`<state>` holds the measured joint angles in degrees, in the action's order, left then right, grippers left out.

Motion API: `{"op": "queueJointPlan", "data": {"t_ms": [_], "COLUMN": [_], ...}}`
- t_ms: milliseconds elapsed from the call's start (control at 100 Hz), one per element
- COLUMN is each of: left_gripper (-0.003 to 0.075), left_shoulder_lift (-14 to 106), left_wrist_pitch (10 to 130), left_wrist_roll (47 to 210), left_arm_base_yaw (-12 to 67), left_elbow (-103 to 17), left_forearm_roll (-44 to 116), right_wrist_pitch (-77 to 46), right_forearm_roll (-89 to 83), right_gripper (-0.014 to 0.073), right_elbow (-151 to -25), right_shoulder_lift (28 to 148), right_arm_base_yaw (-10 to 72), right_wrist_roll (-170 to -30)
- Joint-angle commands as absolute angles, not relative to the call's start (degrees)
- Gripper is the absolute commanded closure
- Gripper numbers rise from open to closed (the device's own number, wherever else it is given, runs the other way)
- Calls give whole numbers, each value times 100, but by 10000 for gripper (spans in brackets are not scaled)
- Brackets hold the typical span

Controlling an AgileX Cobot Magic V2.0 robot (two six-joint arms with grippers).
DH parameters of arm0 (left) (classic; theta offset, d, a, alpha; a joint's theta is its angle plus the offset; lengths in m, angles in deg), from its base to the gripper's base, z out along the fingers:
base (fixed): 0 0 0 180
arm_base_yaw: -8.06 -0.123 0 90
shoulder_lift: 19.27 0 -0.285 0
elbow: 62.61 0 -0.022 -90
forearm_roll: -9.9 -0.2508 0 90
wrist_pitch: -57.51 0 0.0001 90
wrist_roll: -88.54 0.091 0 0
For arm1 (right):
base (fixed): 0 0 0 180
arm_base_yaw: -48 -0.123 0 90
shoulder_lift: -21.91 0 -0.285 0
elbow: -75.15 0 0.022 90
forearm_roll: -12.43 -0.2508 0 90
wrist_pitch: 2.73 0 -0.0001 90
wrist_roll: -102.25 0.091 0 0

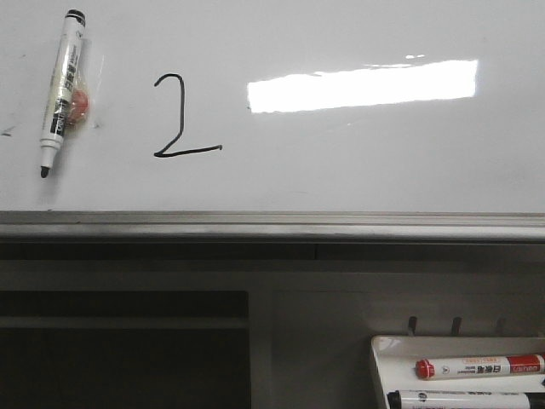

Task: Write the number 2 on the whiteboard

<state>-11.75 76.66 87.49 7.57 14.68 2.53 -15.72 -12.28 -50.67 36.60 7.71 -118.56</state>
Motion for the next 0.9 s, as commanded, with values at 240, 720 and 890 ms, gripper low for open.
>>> {"op": "queueJointPlan", "data": {"t_ms": [240,720,890], "left_gripper": [741,741,741], "left_shoulder_lift": [-1326,-1326,-1326], "left_wrist_pitch": [7341,7341,7341], "left_wrist_roll": [8687,8687,8687], "left_arm_base_yaw": [741,741,741], "left_elbow": [1530,1530,1530], "left_forearm_roll": [226,226,226], "right_wrist_pitch": [-476,-322,-273], "right_forearm_roll": [-1148,862,1175], "right_gripper": [657,657,657], "right_elbow": [-5197,-4809,-4323], "right_shoulder_lift": [3720,3754,3635], "right_arm_base_yaw": [864,3995,4656], "right_wrist_roll": [-11617,-9432,-9432]}}
